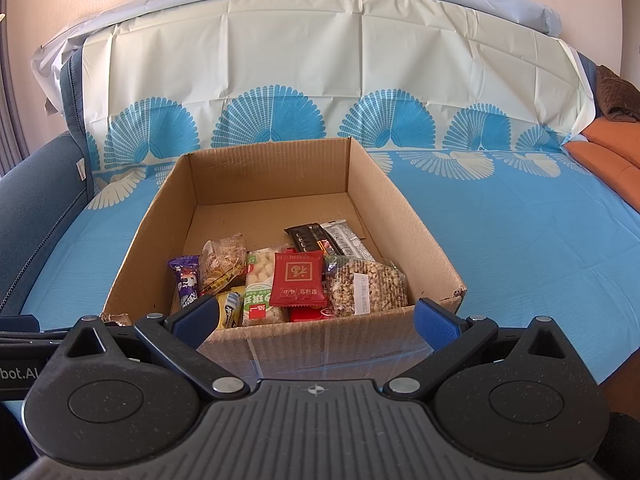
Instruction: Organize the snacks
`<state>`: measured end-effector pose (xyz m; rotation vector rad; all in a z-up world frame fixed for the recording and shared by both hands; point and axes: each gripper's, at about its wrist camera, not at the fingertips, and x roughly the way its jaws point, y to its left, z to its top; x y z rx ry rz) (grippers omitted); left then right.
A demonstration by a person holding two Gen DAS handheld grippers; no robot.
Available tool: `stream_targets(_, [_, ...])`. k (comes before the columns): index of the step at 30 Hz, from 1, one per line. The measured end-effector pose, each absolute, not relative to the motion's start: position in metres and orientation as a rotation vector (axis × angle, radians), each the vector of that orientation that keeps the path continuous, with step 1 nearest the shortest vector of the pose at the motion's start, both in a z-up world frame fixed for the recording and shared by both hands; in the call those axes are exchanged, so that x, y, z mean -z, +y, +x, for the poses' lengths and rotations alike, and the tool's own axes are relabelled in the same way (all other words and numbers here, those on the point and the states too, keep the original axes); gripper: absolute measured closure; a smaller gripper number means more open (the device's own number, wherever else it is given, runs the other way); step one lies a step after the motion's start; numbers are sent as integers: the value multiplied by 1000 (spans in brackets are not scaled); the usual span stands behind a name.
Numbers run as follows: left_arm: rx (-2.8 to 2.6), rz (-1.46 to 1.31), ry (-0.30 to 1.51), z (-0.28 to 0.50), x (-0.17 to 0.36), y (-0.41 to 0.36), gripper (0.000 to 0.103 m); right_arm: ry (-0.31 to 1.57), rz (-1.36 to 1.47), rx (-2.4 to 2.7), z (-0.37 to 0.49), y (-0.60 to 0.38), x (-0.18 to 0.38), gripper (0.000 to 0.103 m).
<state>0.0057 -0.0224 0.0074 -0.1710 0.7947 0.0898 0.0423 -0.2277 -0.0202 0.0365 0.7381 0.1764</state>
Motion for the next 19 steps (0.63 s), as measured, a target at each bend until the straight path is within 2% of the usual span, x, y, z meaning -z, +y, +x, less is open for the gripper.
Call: stream_targets(19, [-67, -182, 733, 4, -11, -16, 0, 721, 34, -189, 43, -224, 18, 1])
